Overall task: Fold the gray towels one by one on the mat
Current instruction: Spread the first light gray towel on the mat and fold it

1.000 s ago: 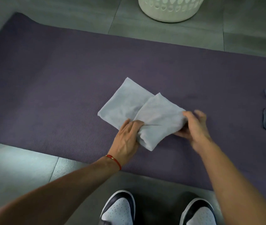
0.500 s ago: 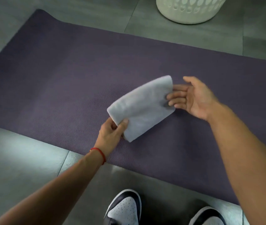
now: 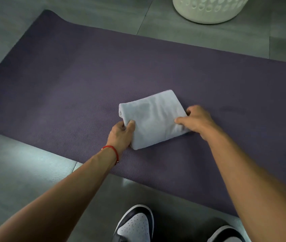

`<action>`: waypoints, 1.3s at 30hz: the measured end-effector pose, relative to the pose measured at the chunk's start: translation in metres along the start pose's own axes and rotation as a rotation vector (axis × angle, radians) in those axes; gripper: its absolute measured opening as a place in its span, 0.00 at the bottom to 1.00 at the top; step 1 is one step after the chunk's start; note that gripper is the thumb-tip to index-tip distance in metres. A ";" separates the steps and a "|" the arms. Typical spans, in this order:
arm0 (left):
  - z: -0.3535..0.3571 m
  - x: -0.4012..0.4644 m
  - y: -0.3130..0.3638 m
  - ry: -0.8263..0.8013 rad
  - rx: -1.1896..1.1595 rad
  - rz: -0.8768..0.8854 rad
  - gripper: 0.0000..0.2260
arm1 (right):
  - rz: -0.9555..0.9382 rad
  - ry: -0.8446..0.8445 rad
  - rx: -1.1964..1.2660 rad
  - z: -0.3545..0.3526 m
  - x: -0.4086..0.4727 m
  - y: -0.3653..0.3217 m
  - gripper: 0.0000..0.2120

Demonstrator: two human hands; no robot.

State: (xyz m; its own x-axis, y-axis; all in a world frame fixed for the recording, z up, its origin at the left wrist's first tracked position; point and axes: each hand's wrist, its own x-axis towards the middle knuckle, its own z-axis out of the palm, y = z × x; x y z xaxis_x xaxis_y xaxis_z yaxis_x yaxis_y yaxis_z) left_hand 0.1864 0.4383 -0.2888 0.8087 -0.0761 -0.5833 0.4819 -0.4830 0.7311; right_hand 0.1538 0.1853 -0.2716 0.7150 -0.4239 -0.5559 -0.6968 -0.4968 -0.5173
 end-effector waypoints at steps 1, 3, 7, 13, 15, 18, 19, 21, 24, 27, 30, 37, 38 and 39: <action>0.002 0.000 0.002 0.012 0.050 0.000 0.24 | 0.067 -0.073 -0.018 -0.003 -0.004 0.007 0.12; 0.007 0.001 0.005 0.054 0.159 0.013 0.22 | 0.167 -0.202 -0.037 -0.006 -0.008 0.018 0.16; 0.010 0.009 0.014 0.062 0.044 -0.103 0.13 | 0.089 -0.047 0.000 0.001 -0.009 0.012 0.31; -0.003 0.018 0.049 -0.280 -0.255 -0.428 0.17 | 0.232 -0.172 0.188 -0.012 0.007 0.000 0.24; -0.010 0.020 0.069 -0.329 -0.178 -0.429 0.16 | 0.313 -0.293 0.328 -0.031 0.017 0.000 0.23; -0.015 0.018 0.125 -0.285 -0.022 -0.350 0.18 | 0.375 -0.417 0.561 -0.070 0.022 -0.002 0.19; -0.015 0.013 0.151 -0.281 -0.006 -0.309 0.19 | 0.380 -0.425 0.631 -0.085 0.021 -0.006 0.20; -0.010 -0.003 0.209 -0.280 0.030 -0.191 0.18 | 0.382 -0.397 0.754 -0.123 0.009 -0.021 0.21; 0.002 -0.039 0.293 -0.202 0.088 -0.049 0.16 | 0.368 -0.288 0.873 -0.193 -0.025 -0.048 0.15; 0.008 -0.088 0.368 -0.170 0.023 -0.024 0.21 | 0.337 -0.215 0.918 -0.274 -0.074 -0.073 0.12; 0.004 -0.150 0.443 -0.240 -0.085 -0.078 0.18 | 0.318 -0.166 0.939 -0.356 -0.132 -0.099 0.16; -0.060 -0.285 0.636 -0.462 -0.174 -0.322 0.14 | 0.331 -0.037 0.967 -0.548 -0.278 -0.194 0.26; -0.070 -0.298 0.661 -0.510 -0.190 -0.341 0.11 | 0.349 -0.024 0.957 -0.570 -0.291 -0.209 0.30; -0.078 -0.307 0.682 -0.546 -0.217 -0.356 0.09 | 0.353 -0.007 0.956 -0.587 -0.301 -0.221 0.34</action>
State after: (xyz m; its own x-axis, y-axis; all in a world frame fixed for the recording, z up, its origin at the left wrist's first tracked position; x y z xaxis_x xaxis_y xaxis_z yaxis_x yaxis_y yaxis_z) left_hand 0.2928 0.2004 0.4165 0.3303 -0.4017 -0.8541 0.7892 -0.3788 0.4834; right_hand 0.1262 -0.0220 0.3921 0.4615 -0.4233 -0.7797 -0.6237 0.4702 -0.6244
